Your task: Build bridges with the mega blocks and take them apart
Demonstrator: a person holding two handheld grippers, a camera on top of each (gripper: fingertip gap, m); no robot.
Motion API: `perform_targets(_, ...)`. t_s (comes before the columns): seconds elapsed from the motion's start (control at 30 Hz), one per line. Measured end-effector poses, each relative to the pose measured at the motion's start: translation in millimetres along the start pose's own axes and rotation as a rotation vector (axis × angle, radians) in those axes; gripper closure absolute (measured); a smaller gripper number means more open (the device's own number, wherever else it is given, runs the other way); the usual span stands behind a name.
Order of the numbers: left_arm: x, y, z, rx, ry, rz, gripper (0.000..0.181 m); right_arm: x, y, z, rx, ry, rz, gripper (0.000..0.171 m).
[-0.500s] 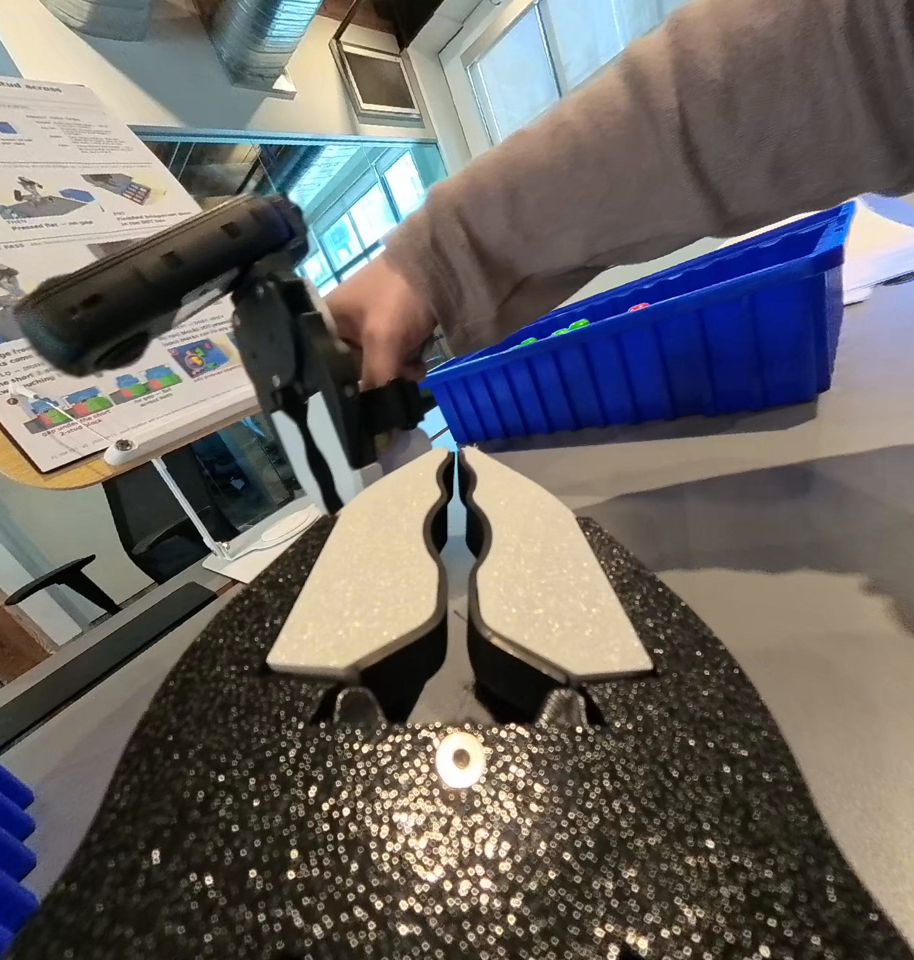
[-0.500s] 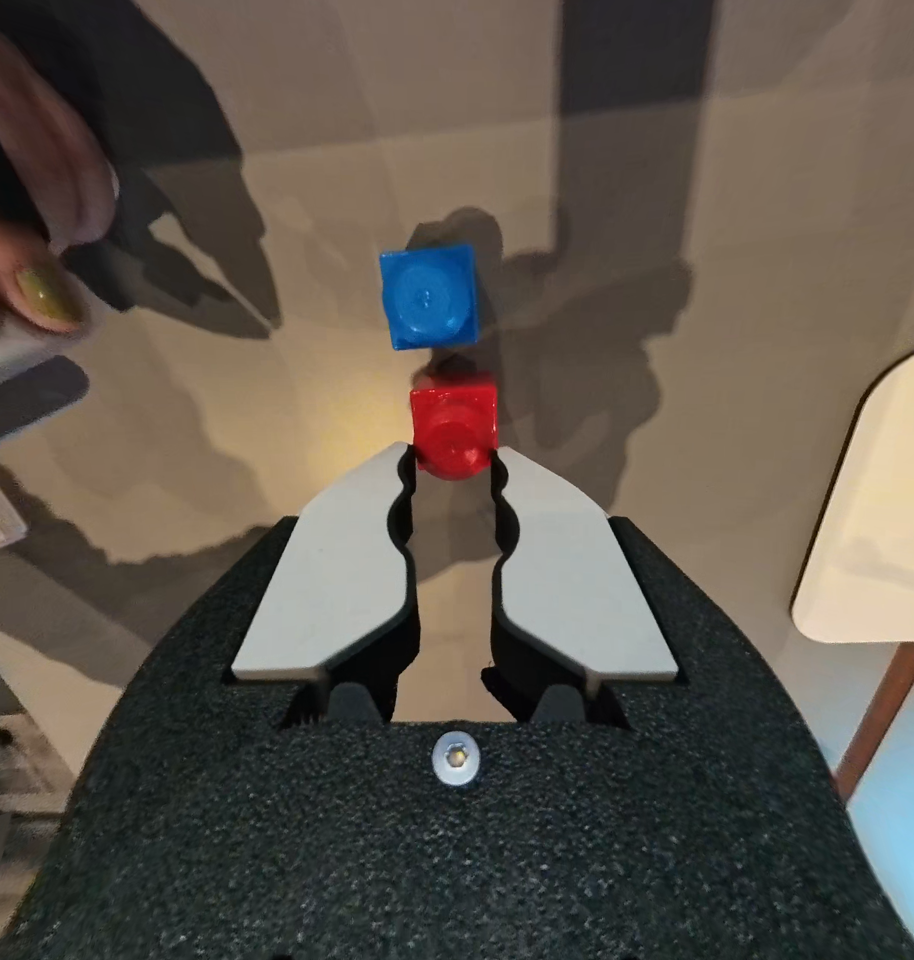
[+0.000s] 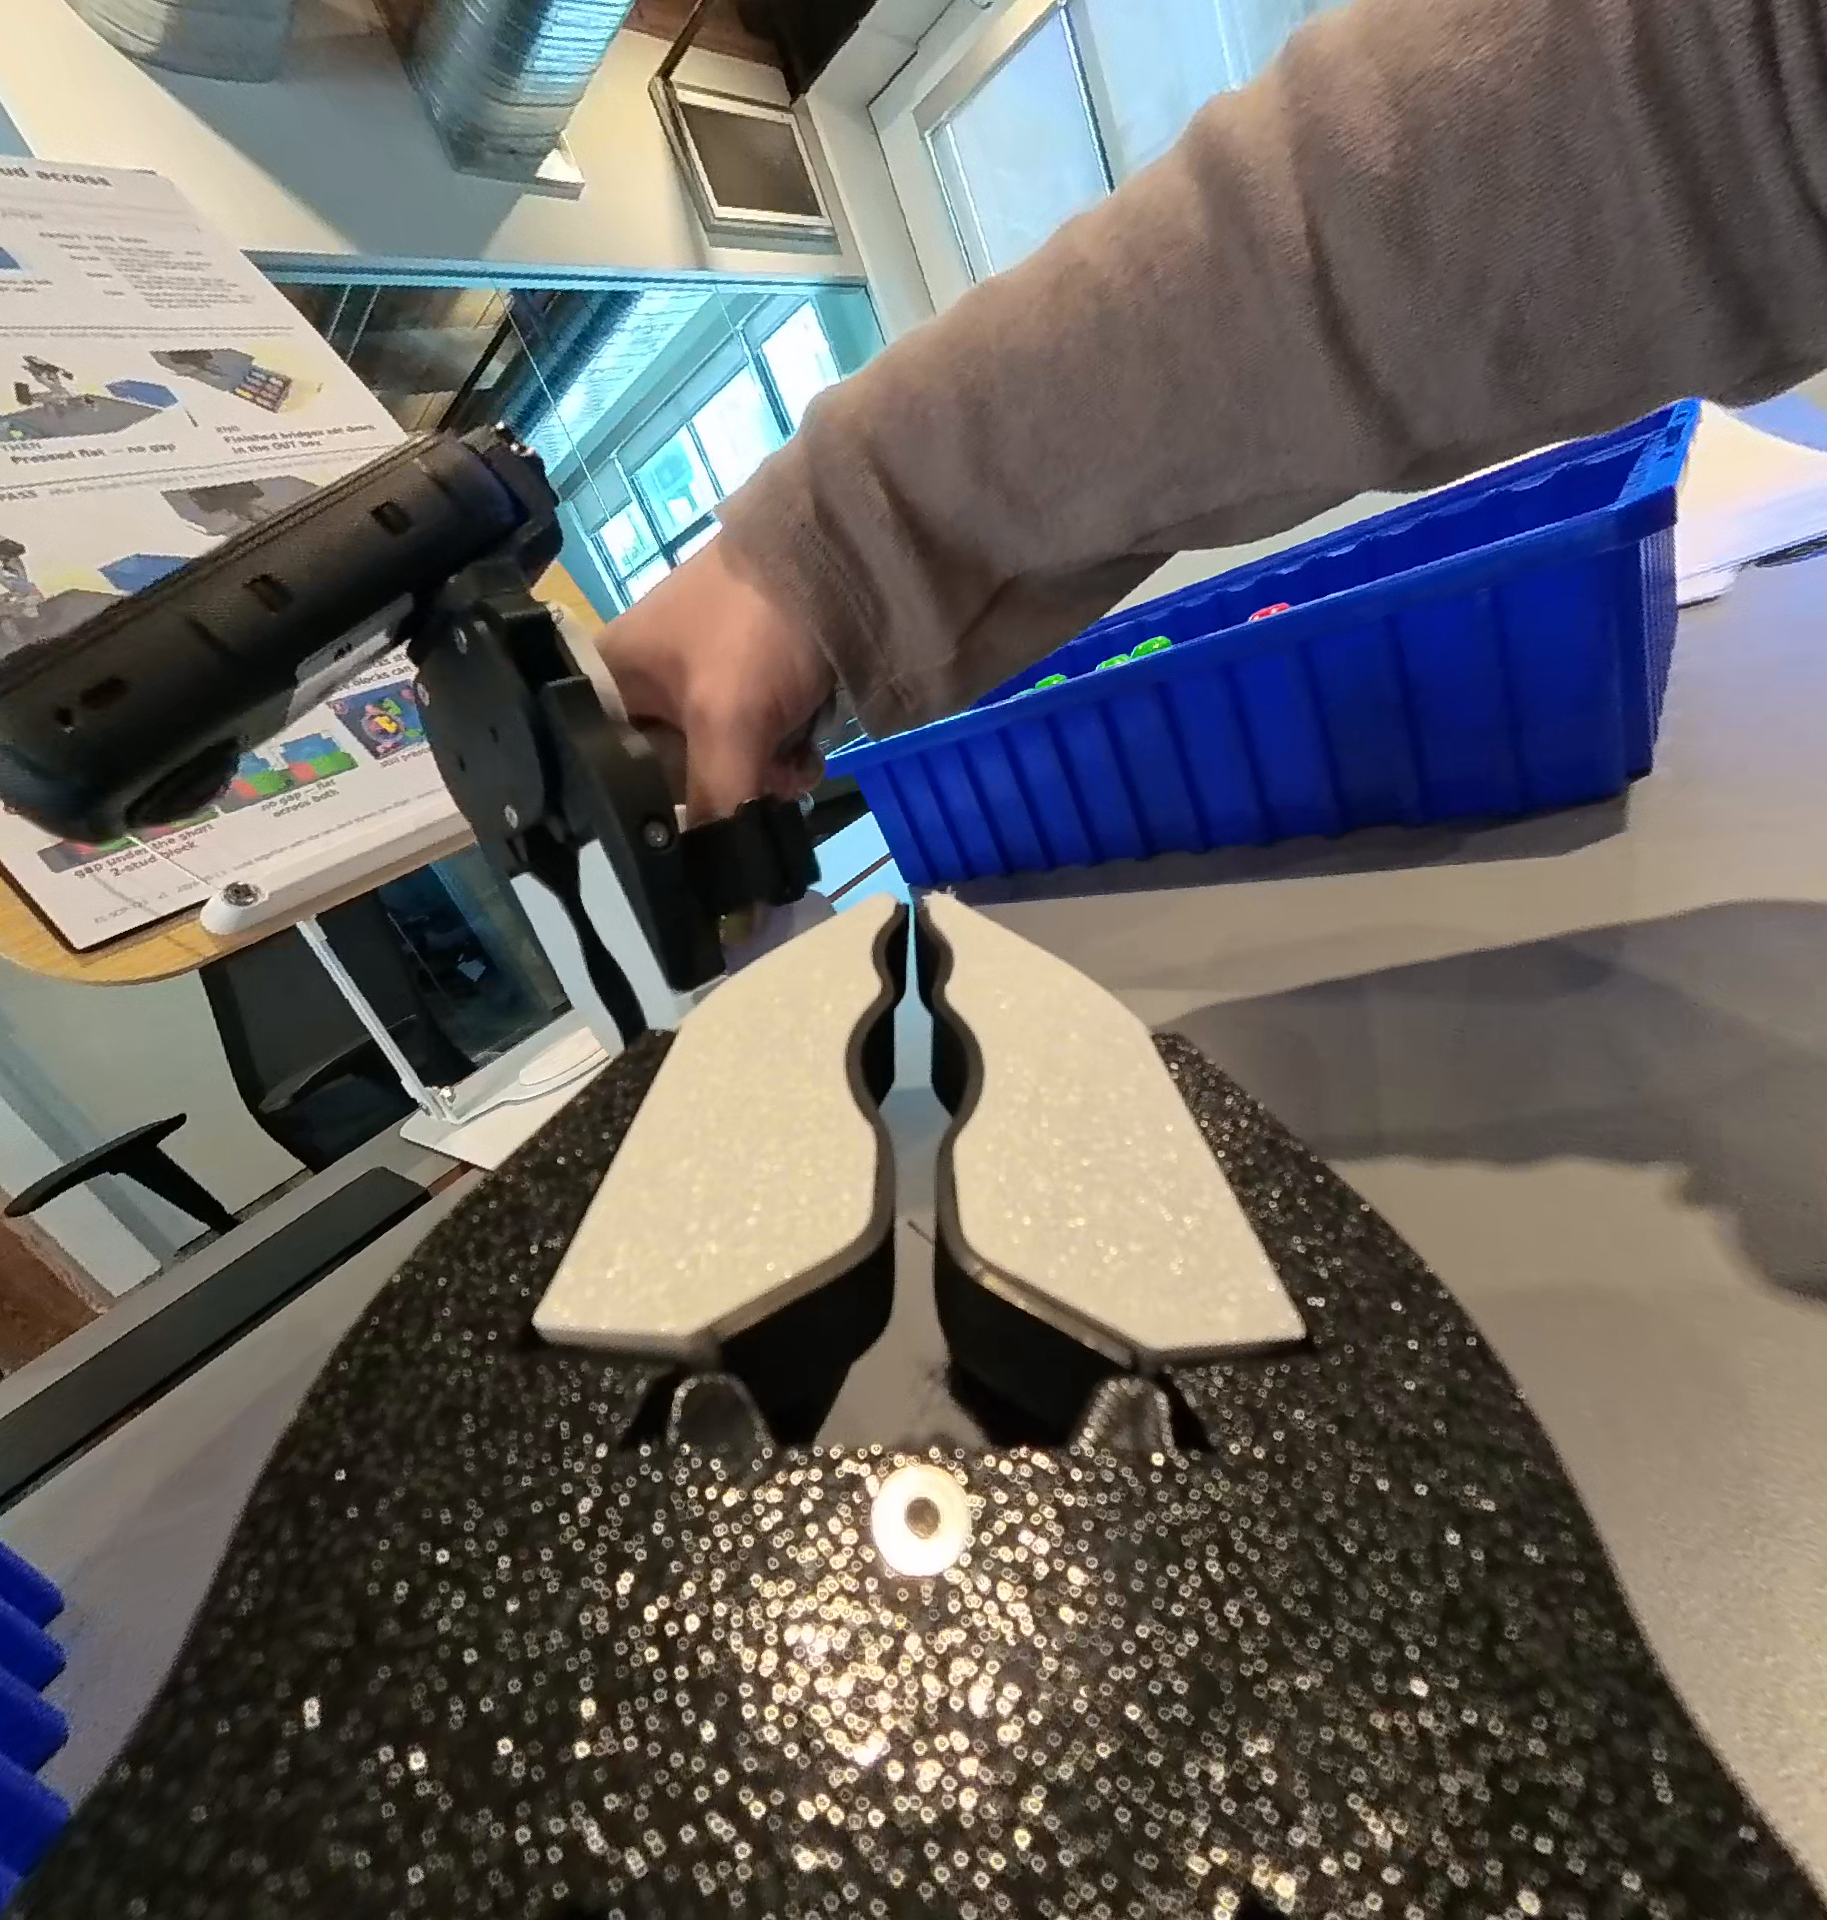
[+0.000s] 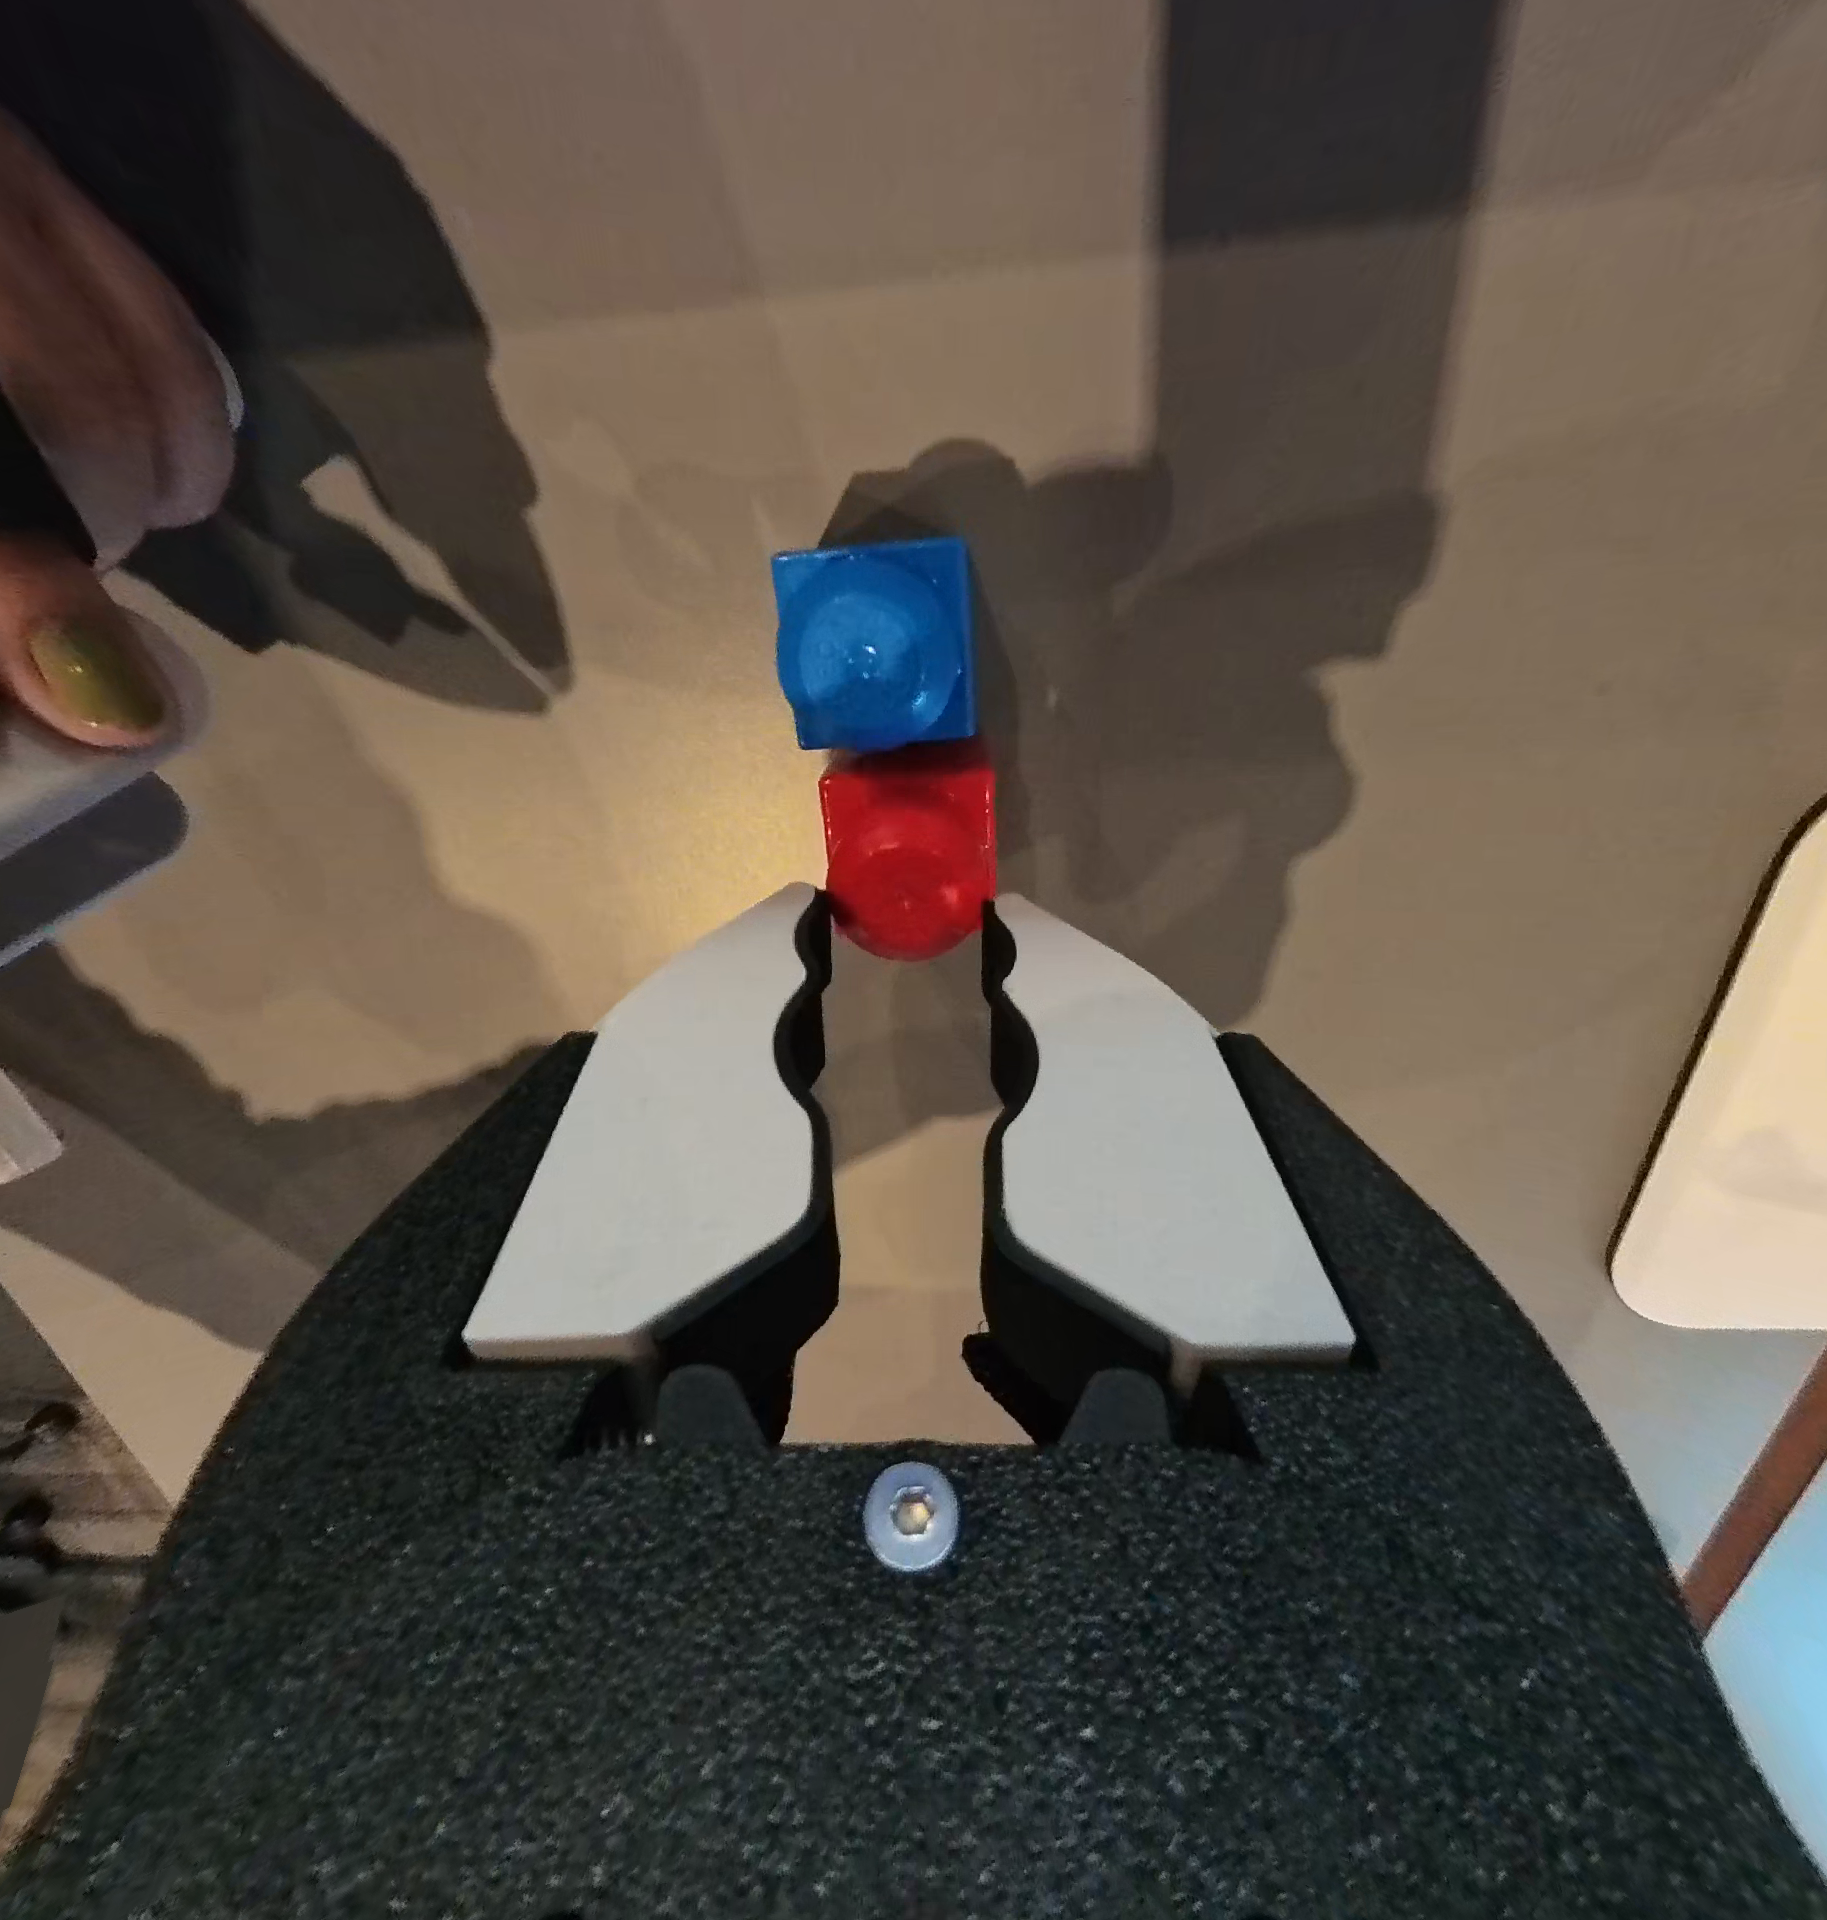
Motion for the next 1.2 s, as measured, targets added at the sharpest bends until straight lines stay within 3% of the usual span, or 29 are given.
perform_targets(1.2,0.7,-0.5,0.0,0.0,-0.003,0.002,0.181,1.7,1.3,-6.5,-0.015,0.023,-0.01,0.144)
Point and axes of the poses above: each gripper's, where its closed fingertips meet, y back along the fingers, z out of its underside, x = y × z across the jaws, the point moved 7 cm from there along y, back along the fingers, and after that the axes turned 13 degrees about -x, right-handed, at the moved point
